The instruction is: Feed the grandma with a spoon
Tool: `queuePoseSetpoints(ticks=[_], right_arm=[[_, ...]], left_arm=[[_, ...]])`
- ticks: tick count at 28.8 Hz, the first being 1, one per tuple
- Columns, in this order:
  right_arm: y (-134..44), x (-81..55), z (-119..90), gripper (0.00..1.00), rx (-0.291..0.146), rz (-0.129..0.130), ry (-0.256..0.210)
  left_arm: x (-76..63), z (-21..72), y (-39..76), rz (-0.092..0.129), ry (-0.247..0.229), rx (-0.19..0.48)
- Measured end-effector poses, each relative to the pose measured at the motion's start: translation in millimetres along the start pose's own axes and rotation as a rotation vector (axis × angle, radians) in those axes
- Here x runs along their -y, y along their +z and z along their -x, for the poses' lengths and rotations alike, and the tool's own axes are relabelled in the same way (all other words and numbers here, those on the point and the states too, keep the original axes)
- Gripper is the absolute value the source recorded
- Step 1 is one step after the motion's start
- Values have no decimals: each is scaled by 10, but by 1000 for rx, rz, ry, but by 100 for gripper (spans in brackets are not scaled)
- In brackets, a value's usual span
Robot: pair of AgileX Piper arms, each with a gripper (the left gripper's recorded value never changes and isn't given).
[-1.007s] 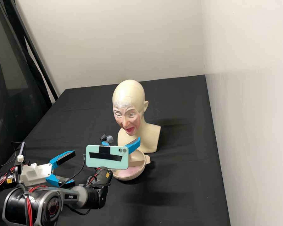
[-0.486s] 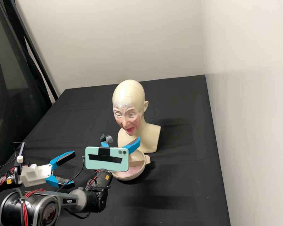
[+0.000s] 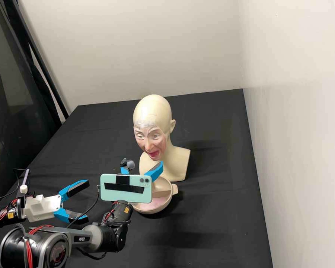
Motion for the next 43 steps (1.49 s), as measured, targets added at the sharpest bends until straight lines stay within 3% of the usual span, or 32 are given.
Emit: queuePoseSetpoints(ticks=[35, 43], right_arm=[[6, 12, 21, 0, -7, 2, 0], [141, 134, 75, 0, 40, -1, -42]], left_arm=[[0, 0, 0, 1, 0, 0], [0, 0, 0, 1, 0, 0]])
